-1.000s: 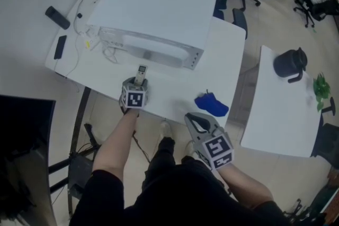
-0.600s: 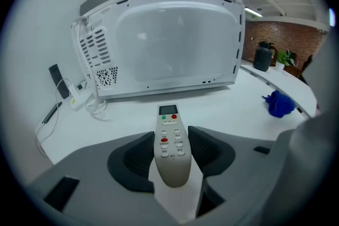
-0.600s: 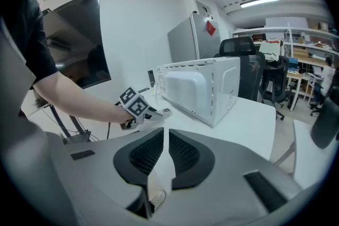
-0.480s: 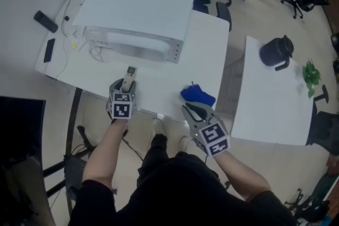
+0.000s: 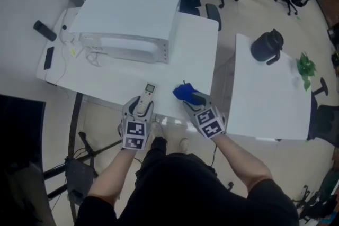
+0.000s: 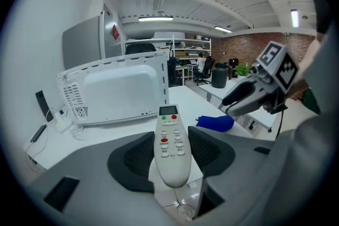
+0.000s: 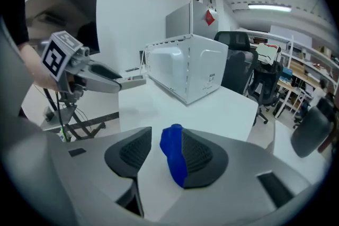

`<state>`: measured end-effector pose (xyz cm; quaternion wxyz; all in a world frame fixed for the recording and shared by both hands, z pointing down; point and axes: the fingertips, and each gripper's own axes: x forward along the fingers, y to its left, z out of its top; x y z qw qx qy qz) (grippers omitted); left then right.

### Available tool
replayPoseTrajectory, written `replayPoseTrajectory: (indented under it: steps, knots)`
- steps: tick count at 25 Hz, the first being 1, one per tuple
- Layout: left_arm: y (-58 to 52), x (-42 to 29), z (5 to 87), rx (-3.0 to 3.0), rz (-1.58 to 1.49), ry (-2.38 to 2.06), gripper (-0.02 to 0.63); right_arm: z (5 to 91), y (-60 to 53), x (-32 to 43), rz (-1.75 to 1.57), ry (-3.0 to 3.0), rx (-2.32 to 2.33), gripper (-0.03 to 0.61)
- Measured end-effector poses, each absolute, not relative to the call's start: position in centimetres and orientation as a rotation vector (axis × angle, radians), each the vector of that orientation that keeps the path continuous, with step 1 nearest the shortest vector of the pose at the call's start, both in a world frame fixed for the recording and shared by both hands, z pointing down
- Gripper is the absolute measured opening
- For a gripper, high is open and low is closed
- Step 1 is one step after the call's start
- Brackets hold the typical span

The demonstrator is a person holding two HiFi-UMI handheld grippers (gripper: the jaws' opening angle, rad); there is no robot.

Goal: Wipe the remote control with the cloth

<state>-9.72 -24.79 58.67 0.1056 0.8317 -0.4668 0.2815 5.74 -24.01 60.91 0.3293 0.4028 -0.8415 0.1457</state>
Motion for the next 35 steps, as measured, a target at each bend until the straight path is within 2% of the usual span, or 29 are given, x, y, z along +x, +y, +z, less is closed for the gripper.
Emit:
replayPoseTrajectory:
  steps: [8,15,20,24,30,35]
  knots:
    - [-21.4,-4.5,56.8,2.551,0.872,-1.339,0.206,67.5,-26.4,6.8,0.387,-2.077,0.960,0.267]
    - [-20.6,-3.6,55.7,2.589,0.901,-1.360,0.206,71.6,-26.3,6.6,0.496,-2.010,0.889,0.268]
    - [-20.4,-3.7,55.0,2.606,0.919,-1.389,0.204,70.9,-26.5,7.3,0.507,-2.011,0.932,0.160]
    - [-20.2,-3.7,54.2,2.630,0.945,-1.418,0.205,66.7,-26.0,7.1,0.495,-2.114,0.980,0.142]
    - [-19.9,-3.7,52.8,2.676,1.007,-1.476,0.205,54.9,-23.8,6.2,0.380,-2.377,1.063,0.135]
    - [-18.7,-2.6,51.4,2.735,1.096,-1.500,0.206,45.6,-18.5,2.8,0.185,-2.561,0.900,0.133]
